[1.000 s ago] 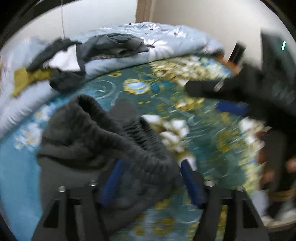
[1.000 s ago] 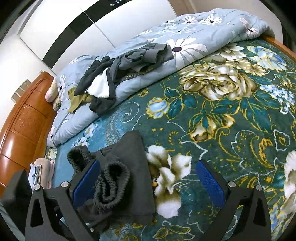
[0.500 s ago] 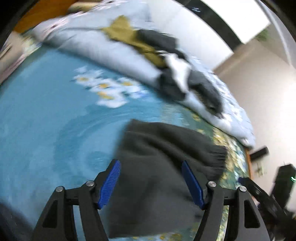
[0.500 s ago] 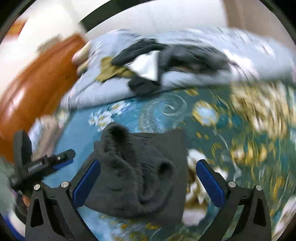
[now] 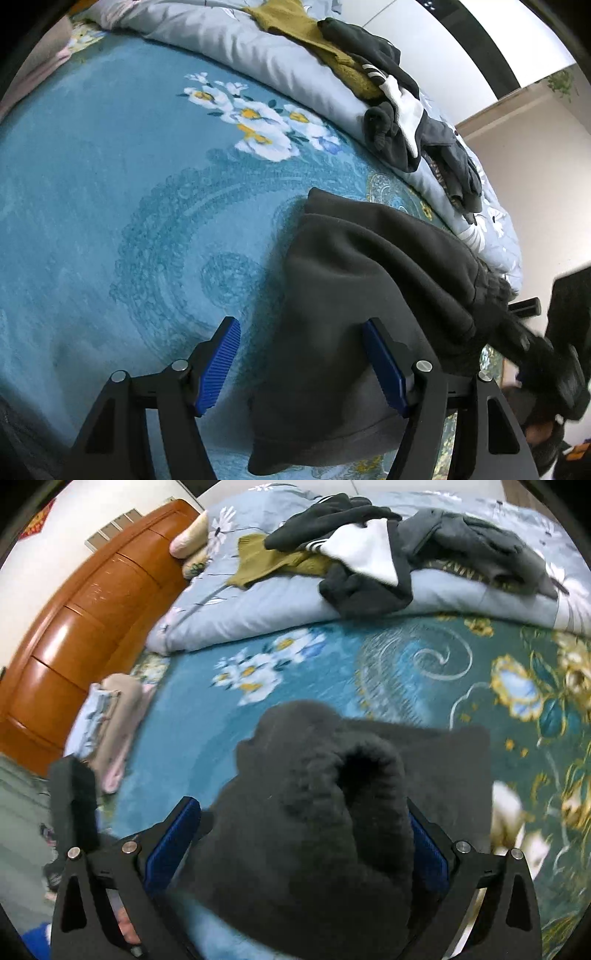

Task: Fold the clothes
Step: 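Grasp the folded waistband edge with the right tool while the left tool holds the sweatpants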

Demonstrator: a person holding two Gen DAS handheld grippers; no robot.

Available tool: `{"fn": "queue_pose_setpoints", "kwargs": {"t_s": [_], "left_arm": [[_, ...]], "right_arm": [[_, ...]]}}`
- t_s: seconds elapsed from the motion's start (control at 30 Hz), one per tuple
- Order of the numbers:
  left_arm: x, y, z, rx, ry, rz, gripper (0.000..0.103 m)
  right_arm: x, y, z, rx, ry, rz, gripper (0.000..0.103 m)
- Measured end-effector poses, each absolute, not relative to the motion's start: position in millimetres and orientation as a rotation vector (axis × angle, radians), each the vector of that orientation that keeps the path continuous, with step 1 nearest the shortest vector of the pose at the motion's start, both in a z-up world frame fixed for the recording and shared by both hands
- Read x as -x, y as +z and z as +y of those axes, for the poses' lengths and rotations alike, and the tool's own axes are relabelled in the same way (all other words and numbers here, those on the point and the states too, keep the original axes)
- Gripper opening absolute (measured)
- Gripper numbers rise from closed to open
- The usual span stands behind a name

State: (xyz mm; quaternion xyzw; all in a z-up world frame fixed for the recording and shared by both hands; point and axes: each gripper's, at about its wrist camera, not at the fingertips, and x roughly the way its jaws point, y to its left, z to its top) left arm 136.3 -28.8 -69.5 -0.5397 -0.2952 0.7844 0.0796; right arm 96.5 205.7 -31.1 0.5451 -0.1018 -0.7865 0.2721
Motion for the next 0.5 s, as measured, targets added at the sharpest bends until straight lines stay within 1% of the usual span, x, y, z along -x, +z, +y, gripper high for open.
{"fn": "queue_pose_setpoints", "kwargs": {"t_s": [0.1,0.13,0.2,0.23,0.27,0.3,0.33,0.37,0.43,0.47,0.5], "left_arm": [[-136,-67,-22,1.584,2.309,-0.863,0.073],[-136,-66,-19,1.581,2.306,-0.844,0.073],[-136,-65,-15,1.582,2.301,-0.814,0.073],[-136,-65,-14,1.585,2.299,-0.807,0.073],[-136,-65,-14,1.588,2.297,-0.81,0.073],[-136,-66,-15,1.59,2.294,-0.823,0.073],[-136,-67,-17,1.592,2.289,-0.843,0.073],[-136,-68,-19,1.594,2.284,-0.862,0.073],[-136,-70,-22,1.597,2.272,-0.897,0.073],[-136,-70,-22,1.596,2.268,-0.906,0.073],[-137,-70,-22,1.594,2.265,-0.911,0.073]], "right_arm": [[-106,-29,224,-1.454,-2.039,-0.494,0.102],[-105,-31,227,-1.464,-2.041,-0.527,0.101],[-102,-38,233,-1.515,-2.06,-0.559,0.09],[-102,-44,236,-1.56,-2.063,-0.559,0.088],[-101,-51,237,-1.594,-2.047,-0.566,0.083],[-101,-53,239,-1.599,-2.056,-0.562,0.076],[-101,-55,241,-1.604,-2.066,-0.559,0.073],[-101,-57,243,-1.608,-2.075,-0.555,0.068],[-100,-58,249,-1.601,-2.078,-0.611,0.06],[-99,-59,252,-1.603,-2.077,-0.636,0.051],[-98,-58,253,-1.606,-2.075,-0.649,0.045]]}}
